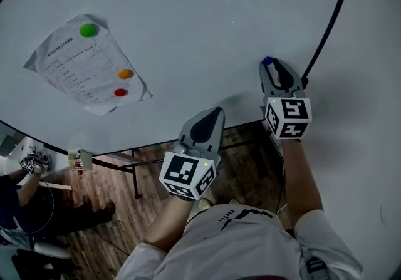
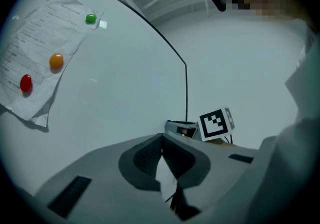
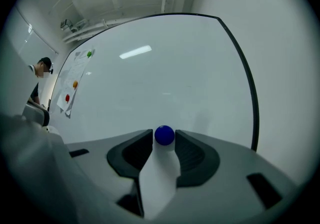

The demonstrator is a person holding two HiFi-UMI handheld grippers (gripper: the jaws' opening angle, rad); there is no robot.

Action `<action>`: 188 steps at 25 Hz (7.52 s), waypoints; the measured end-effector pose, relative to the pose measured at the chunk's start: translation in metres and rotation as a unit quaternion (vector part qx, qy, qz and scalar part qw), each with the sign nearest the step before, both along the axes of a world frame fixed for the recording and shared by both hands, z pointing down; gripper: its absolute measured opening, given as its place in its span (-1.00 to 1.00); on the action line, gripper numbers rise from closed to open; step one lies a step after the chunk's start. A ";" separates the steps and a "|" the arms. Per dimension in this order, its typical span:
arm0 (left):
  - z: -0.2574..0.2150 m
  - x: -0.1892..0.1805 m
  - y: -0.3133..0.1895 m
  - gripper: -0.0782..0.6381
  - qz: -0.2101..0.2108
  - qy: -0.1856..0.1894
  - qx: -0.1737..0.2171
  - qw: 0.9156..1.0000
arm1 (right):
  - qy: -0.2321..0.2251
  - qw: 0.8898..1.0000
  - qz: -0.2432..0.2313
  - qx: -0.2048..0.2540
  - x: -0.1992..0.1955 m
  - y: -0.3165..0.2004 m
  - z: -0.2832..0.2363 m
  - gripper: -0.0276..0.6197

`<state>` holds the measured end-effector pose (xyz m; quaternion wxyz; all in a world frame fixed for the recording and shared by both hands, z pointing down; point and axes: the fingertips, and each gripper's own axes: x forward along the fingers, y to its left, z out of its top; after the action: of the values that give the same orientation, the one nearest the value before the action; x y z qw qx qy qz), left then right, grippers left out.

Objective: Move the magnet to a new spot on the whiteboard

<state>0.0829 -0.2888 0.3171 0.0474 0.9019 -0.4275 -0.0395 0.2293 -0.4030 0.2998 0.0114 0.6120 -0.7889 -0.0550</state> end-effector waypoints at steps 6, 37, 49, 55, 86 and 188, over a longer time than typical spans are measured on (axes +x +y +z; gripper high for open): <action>0.002 -0.003 -0.001 -0.75 -0.004 -0.001 -0.001 1.000 | 0.005 1.000 0.007 -0.001 -0.001 -0.005 0.001 -0.52; 0.001 -0.007 0.016 -0.75 -0.026 0.002 0.000 1.000 | -0.048 0.996 -0.071 0.002 -0.036 0.054 -0.008 -0.52; -0.002 -0.018 0.032 -0.75 -0.060 0.005 0.004 0.998 | -0.066 0.986 -0.153 -0.007 -0.083 0.106 -0.005 -0.52; -0.002 -0.033 0.042 -0.75 -0.090 0.005 0.003 0.996 | -0.077 0.979 -0.189 -0.006 -0.101 0.133 -0.007 -0.52; -0.017 -0.067 0.092 -0.75 -0.176 0.007 0.015 0.984 | -0.094 0.950 -0.299 -0.005 -0.149 0.196 -0.020 -0.52; -0.005 -0.381 0.011 -0.75 -0.137 0.056 0.035 0.988 | 0.257 0.962 -0.053 0.077 -0.459 0.078 -0.015 -0.45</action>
<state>-0.2983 -0.2774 0.3122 0.0333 0.8322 -0.5422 -0.1108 -0.2300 -0.3247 0.2844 0.1641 0.5333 -0.7842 -0.2716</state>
